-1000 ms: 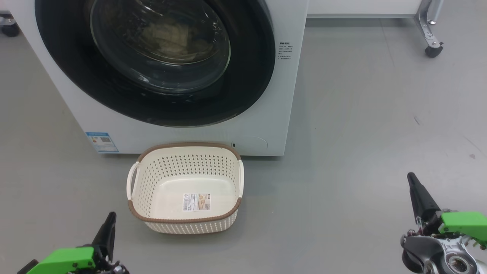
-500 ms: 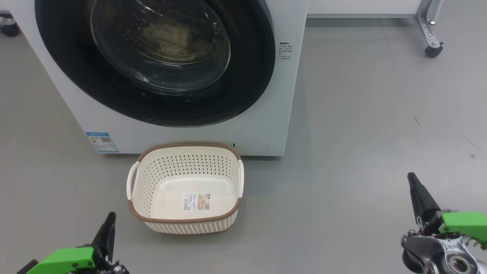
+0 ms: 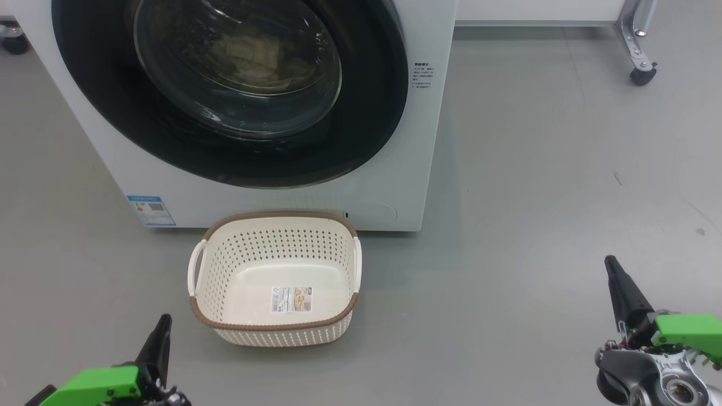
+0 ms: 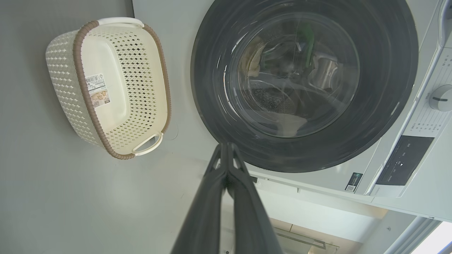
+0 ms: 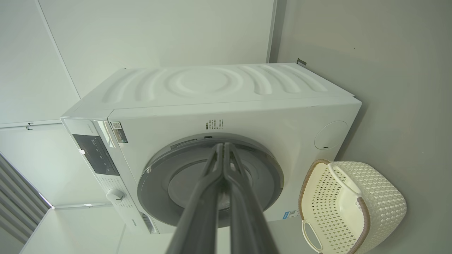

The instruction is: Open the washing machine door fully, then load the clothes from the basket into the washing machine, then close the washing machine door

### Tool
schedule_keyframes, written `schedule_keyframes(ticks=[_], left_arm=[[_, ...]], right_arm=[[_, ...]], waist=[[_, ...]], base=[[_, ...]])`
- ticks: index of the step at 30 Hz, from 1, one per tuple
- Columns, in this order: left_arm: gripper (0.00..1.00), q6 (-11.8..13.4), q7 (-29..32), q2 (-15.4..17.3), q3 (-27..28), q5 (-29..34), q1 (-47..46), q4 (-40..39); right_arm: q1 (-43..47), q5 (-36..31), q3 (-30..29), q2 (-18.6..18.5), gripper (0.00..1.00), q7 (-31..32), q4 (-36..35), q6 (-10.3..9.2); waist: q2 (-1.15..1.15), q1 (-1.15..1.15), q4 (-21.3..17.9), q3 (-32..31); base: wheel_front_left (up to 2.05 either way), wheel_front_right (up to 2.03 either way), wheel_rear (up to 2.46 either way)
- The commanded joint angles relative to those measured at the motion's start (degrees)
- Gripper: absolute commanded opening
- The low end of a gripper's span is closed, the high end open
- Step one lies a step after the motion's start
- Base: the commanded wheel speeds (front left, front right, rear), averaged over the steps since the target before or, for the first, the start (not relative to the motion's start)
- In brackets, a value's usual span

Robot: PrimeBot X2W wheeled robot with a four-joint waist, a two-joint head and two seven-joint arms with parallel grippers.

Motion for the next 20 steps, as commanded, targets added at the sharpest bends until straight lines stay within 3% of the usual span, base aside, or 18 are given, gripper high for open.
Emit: schedule_keyframes(ticks=[1,20], left_arm=[[0.0,-0.41,0.4,0.52,2.22,0.42,-2.89,-2.05],[0.0,-0.41,0.52,0.42,2.36,0.54,-2.9,-2.05]], right_arm=[[-3.2,-0.13,0.92,-0.87,0.0,0.38,-1.79,-0.16],[-3.22,-0.25,0.77,-0.76,0.0,0.5,-1.78,-0.16]], waist=[[0.0,0.0,0.0,0.0],[0.0,0.0,0.0,0.0]], base=[[0.0,0.0,0.0],[0.0,0.0,0.0]])
